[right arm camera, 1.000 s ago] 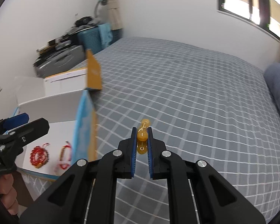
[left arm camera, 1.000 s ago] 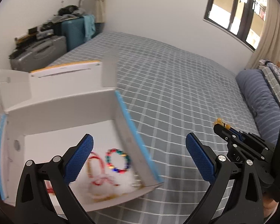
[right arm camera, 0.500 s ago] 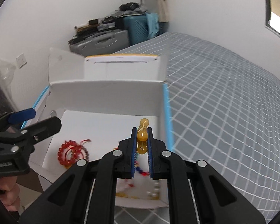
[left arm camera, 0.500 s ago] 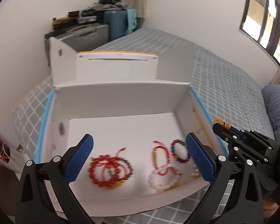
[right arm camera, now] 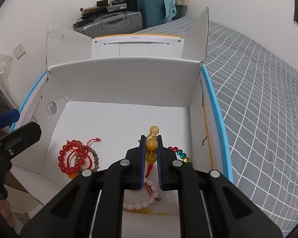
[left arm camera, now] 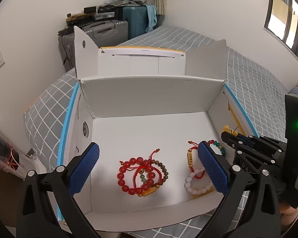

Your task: Organize jewelry

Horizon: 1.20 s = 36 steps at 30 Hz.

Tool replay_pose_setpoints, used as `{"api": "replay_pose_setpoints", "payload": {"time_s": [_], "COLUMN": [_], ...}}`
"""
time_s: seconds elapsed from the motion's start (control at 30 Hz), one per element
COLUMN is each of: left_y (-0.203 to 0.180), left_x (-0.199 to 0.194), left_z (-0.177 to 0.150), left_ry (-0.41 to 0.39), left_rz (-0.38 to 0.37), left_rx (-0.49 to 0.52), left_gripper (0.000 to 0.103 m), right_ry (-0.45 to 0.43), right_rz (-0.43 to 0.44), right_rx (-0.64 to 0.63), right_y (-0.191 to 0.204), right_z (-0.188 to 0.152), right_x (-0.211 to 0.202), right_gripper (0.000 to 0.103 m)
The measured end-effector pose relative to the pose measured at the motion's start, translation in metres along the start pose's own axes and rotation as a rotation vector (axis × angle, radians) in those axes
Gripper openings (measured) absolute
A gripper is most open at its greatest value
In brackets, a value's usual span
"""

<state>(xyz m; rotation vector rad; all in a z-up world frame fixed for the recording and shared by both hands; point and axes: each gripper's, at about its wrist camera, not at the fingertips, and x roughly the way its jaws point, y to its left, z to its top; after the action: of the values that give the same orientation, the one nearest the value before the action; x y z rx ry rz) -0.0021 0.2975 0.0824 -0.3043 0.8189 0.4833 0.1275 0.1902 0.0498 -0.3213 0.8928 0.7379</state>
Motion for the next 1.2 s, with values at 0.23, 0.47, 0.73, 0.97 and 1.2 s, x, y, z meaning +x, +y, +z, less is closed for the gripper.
{"api": "replay_pose_setpoints", "payload": {"time_s": [0.23,0.47,0.73,0.97,1.2], "left_y": [0.000,0.001,0.000,0.002,-0.007], "left_x": [-0.001,-0.010,-0.028,-0.045,-0.052], "left_z": [0.000,0.000,-0.009,-0.038,-0.072], "left_ry": [-0.003,-0.022,-0.059,-0.085,-0.079], "left_rz": [0.006,0.018,0.024,0.020,0.016], "left_rx": [0.001,0.004,0.006,-0.032,0.001], "left_gripper": [0.097,0.097,0.097,0.097,0.097], "right_ry": [0.002,-0.053,-0.139,-0.158,-0.184], "right_rz": [-0.019,-0.036,-0.049,-0.040,-0.047], "right_rx": [0.013,0.009,0.030,0.032,0.036], "right_y": [-0.003,-0.002,-0.010,-0.013,-0.012], "right_z": [-0.001,0.000,-0.007,-0.031,-0.064], "right_x": [0.000,-0.017,-0.053,-0.075,-0.093], "right_gripper": [0.012,0.055,0.091,0.095,0.095]}}
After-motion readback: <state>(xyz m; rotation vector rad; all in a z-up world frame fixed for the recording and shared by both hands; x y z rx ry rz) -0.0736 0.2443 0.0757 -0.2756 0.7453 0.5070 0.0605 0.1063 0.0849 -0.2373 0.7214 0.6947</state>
